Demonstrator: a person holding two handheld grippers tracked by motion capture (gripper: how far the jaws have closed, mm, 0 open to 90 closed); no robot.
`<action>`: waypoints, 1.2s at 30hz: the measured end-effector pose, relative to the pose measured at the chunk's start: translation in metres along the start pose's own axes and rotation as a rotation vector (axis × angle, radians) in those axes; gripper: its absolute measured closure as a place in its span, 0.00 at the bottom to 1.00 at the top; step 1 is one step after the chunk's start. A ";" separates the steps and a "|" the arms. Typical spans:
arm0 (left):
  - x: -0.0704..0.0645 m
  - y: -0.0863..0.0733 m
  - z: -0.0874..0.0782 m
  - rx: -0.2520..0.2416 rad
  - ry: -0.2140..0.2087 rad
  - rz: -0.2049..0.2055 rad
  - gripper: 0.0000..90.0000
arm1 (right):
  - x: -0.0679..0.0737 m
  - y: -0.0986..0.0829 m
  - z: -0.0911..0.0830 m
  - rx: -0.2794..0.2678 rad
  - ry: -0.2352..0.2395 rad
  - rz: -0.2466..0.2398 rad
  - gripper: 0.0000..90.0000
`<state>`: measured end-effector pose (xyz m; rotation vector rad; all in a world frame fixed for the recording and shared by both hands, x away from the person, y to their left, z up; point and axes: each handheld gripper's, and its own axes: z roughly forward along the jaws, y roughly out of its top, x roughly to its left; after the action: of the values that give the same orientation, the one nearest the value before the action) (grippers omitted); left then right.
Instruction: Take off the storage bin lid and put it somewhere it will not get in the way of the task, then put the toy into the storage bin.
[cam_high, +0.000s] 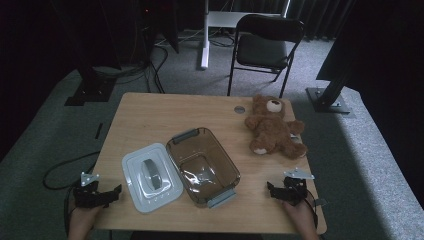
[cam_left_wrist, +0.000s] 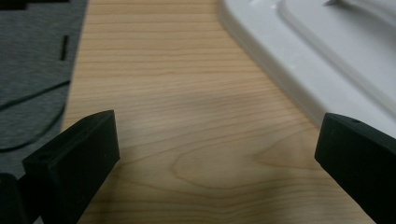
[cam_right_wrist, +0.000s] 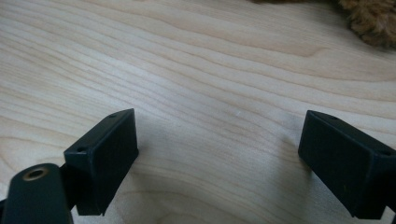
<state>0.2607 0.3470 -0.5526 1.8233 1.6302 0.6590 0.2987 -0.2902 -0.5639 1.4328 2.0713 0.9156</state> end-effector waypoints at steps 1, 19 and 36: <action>0.000 0.000 0.001 0.006 0.004 0.008 0.01 | 0.000 0.001 -0.001 0.009 0.005 -0.003 0.14; -0.001 -0.002 0.006 0.014 0.042 0.024 0.01 | -0.038 0.076 -0.013 -0.077 -0.053 0.154 0.13; -0.004 -0.001 0.006 0.017 0.041 0.026 0.01 | -0.050 0.168 0.010 -0.114 -0.047 0.181 0.12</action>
<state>0.2639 0.3428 -0.5578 1.8567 1.6461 0.7003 0.4293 -0.2950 -0.4463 1.5842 1.8469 1.0426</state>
